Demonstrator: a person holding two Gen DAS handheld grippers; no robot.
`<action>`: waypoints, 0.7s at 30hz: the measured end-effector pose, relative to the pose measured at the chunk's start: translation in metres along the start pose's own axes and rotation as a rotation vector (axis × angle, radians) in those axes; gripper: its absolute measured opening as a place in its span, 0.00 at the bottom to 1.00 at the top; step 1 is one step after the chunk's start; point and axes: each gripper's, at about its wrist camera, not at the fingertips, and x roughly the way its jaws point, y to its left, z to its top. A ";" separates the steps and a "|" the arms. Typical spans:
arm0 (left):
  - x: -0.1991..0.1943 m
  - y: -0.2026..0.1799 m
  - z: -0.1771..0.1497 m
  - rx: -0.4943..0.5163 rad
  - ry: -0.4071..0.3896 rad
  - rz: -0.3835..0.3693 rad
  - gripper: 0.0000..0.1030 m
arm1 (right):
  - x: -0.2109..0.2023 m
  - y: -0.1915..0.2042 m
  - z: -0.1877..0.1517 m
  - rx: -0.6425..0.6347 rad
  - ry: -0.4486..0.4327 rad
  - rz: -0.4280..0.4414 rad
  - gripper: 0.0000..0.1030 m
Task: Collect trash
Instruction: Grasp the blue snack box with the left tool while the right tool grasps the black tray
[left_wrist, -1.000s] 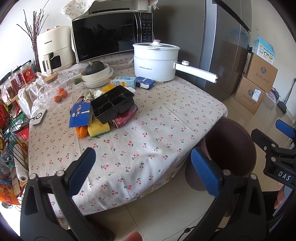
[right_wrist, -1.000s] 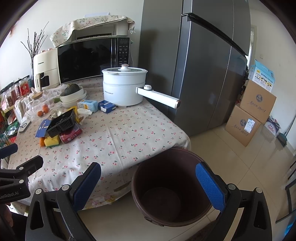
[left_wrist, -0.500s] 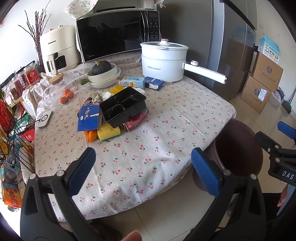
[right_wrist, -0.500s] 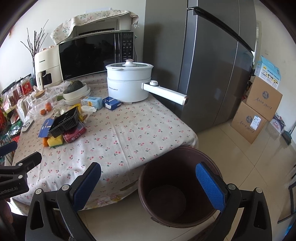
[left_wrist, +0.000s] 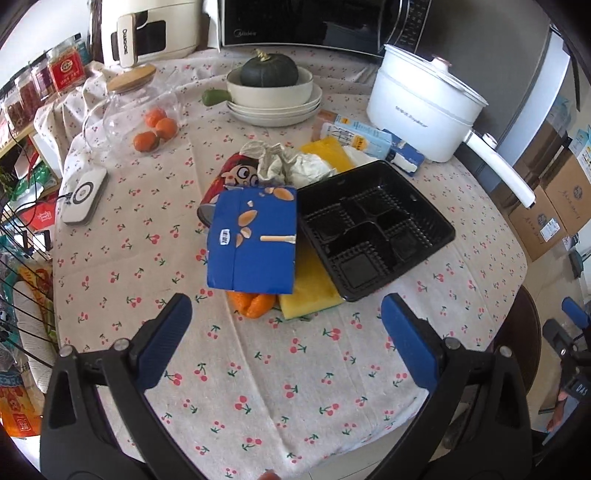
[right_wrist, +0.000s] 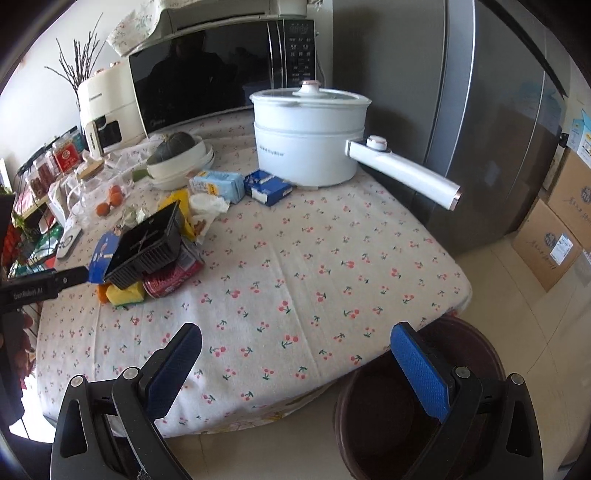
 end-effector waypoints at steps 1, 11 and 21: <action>0.006 0.003 0.002 -0.006 0.003 0.003 0.99 | 0.008 0.003 0.000 -0.009 0.023 0.010 1.00; 0.064 0.029 0.015 -0.088 0.065 0.034 0.98 | 0.030 0.039 0.022 -0.022 0.023 0.106 1.00; 0.058 0.024 0.019 -0.084 0.031 -0.077 0.71 | 0.062 0.070 0.033 0.015 0.072 0.199 1.00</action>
